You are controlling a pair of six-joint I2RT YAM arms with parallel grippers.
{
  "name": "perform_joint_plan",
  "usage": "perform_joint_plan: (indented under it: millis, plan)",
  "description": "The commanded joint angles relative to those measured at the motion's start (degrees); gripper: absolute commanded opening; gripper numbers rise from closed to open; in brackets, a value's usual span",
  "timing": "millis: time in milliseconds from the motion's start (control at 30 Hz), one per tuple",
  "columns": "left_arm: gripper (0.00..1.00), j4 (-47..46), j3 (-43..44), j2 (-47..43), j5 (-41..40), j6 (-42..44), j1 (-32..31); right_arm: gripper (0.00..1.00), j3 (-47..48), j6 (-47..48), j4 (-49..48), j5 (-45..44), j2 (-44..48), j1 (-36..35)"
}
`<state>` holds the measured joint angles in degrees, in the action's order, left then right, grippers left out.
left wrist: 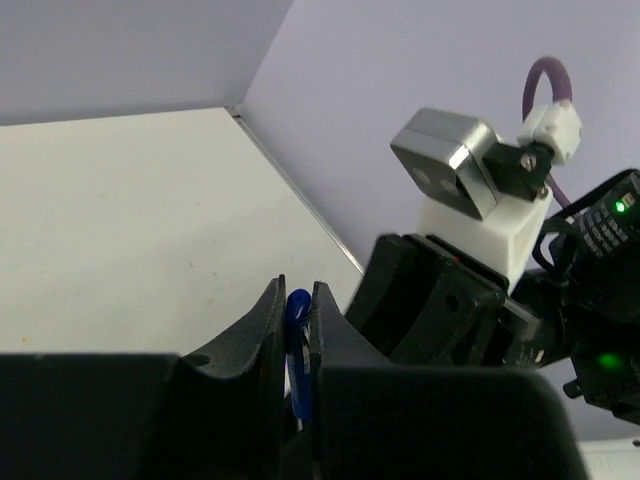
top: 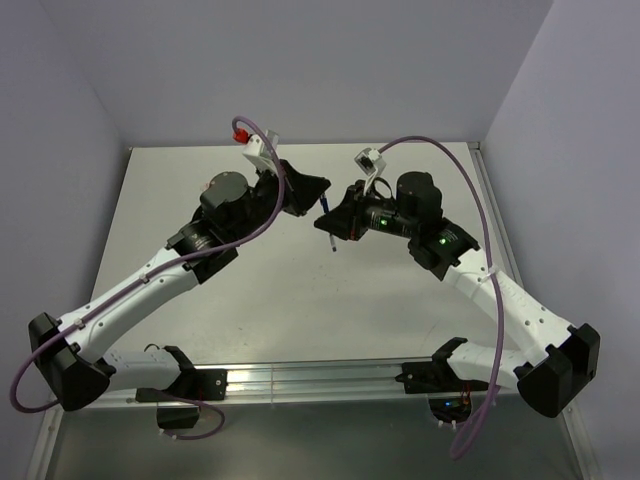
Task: Insert the pens into the pen caps
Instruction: Press the pen cap onto the pen, then place the pen at the center of the board.
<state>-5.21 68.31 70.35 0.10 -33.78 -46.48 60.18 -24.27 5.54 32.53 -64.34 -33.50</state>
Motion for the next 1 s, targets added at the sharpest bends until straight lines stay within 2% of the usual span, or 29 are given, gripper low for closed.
perform_joint_plan:
  millis: [0, 100, 233, 333, 433, 500, 600, 633, 700, 967]
  plan:
    - [0.0, 5.1, 3.0, 1.8, 3.0, 3.2, -1.4, 0.3, 3.7, 0.6, -6.0, -4.8, 1.1, 1.0]
    - [0.0, 5.0, 4.7, 2.8, 2.6, 4.0, -0.9, 0.43, 3.4, 1.2, -4.3, -5.4, 0.9, 1.0]
    - [0.0, 5.0, 6.5, 4.2, 0.9, 5.0, -0.4, 0.52, 2.7, 1.7, -2.6, -7.8, 1.2, 1.0]
    - [0.0, 7.6, 8.7, 6.1, 0.2, 5.3, 0.8, 0.54, 1.7, 2.9, -0.5, -9.7, 2.3, 1.0]
    - [0.0, 10.0, 11.4, 10.6, -4.1, 5.0, 3.1, 0.57, -0.1, 3.4, 2.1, -14.6, 4.2, 1.0]
    - [0.01, 9.8, 12.0, 14.4, -6.3, 5.4, 4.7, 0.59, -0.9, 2.2, 3.8, -22.2, 6.3, 1.0]
    - [0.12, 5.7, 10.6, 19.0, -10.2, 7.5, 4.9, 0.61, -1.6, 1.1, 5.9, -30.7, 8.3, 1.2]
    - [0.14, 2.1, 10.3, 20.4, -10.7, 7.9, 4.9, 0.61, -1.4, 0.9, 6.4, -32.1, 8.3, 1.2]
    - [0.17, 0.7, 11.0, 25.3, -11.8, 8.8, 5.4, 0.62, -0.6, 0.8, 8.4, -34.7, 8.2, 1.2]
    - [0.19, 1.5, 19.2, 40.5, -7.4, 7.9, 7.5, 0.63, 1.6, 1.4, 11.6, -35.5, 6.7, 1.5]
